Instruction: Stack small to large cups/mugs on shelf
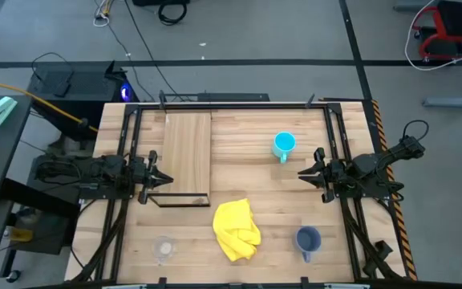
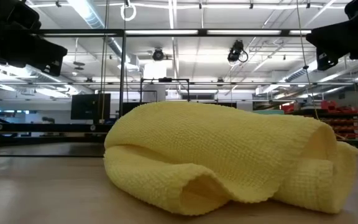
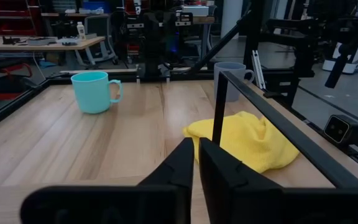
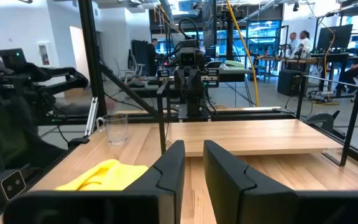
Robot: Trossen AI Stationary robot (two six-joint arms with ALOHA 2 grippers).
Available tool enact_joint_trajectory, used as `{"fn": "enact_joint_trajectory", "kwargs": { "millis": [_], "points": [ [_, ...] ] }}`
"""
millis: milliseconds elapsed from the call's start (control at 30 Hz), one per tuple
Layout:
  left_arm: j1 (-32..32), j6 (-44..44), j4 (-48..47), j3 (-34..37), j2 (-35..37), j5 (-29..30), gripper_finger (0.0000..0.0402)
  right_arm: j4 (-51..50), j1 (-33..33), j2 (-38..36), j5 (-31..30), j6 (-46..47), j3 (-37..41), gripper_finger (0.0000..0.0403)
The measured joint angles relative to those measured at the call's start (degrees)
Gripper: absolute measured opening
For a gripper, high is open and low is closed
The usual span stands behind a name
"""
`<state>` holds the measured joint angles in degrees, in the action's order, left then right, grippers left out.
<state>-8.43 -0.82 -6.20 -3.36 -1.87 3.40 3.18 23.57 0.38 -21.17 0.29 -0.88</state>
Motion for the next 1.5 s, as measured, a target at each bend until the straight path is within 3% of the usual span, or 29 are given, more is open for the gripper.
{"fn": "enact_joint_trajectory", "kwargs": {
  "millis": [1267, 1500],
  "points": [
    [0.0, 0.0, 0.1, 0.0, 0.0, 0.0, 0.0031, 0.0, 0.0, 0.0, 0.0, 0.0, 0.0, 0.0066],
    [0.0, -0.1, 3.5, 0.2, 0.0, 0.0, 0.0040, 0.0, 0.0, 0.0, 0.0, -0.5, 0.0, 0.0066]
  ]
}}
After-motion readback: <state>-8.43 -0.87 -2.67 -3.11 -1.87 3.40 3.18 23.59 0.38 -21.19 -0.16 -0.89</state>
